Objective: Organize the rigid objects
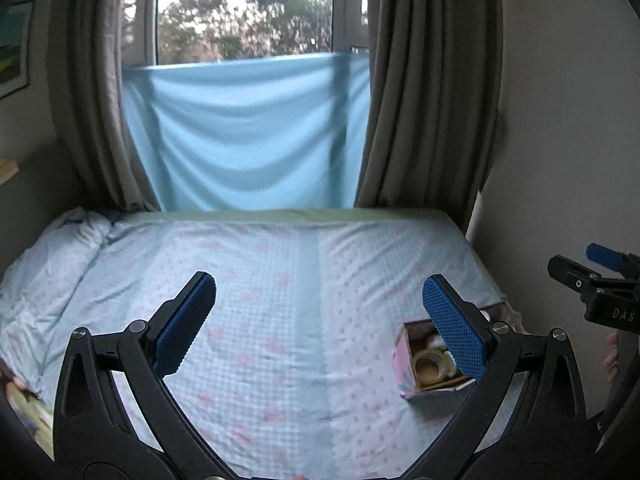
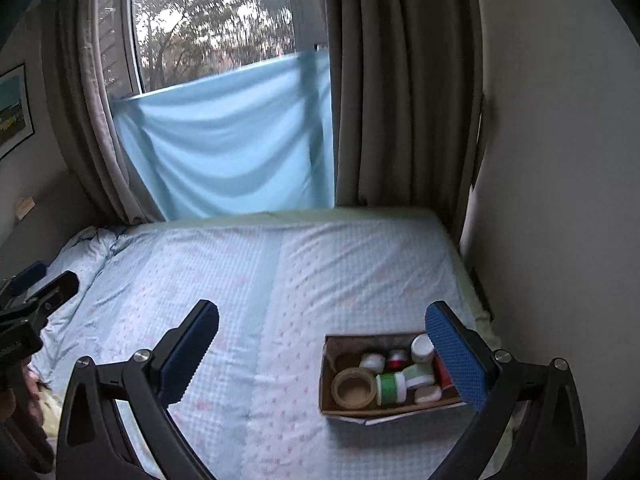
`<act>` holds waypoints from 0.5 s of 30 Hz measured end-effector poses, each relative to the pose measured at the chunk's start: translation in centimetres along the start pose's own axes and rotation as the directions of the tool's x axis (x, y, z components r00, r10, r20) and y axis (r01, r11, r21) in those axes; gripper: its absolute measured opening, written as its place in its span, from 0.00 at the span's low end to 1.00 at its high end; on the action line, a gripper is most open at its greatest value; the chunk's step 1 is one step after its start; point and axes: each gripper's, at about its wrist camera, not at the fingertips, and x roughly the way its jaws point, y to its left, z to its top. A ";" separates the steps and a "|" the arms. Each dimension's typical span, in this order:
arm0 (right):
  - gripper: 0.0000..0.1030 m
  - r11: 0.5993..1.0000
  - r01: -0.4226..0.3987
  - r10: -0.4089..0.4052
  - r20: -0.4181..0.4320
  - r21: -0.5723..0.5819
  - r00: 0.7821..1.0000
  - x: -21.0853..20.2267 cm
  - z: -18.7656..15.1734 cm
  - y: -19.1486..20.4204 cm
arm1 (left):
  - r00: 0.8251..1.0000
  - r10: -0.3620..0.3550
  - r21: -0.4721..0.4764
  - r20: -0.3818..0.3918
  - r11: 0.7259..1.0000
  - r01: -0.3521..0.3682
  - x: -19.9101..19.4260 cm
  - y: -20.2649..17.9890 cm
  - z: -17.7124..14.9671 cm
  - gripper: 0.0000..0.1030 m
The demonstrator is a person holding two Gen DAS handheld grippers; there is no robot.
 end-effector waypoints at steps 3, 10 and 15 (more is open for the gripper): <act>1.00 1.000 0.015 -0.014 0.047 -0.020 0.999 -0.9 0.2 0.5 | 0.999 0.010 -0.011 0.045 1.000 -0.009 -1.5 0.5 -0.4 1.00; 1.00 0.999 0.019 -0.016 0.078 -0.034 0.997 -1.2 0.7 1.1 | 0.996 0.010 -0.044 0.085 0.999 -0.006 -2.1 1.2 -0.1 1.00; 1.00 0.999 0.010 -0.007 0.075 -0.035 0.997 -0.9 1.0 1.4 | 0.995 0.021 -0.039 0.095 0.999 -0.018 -1.7 1.0 0.0 1.00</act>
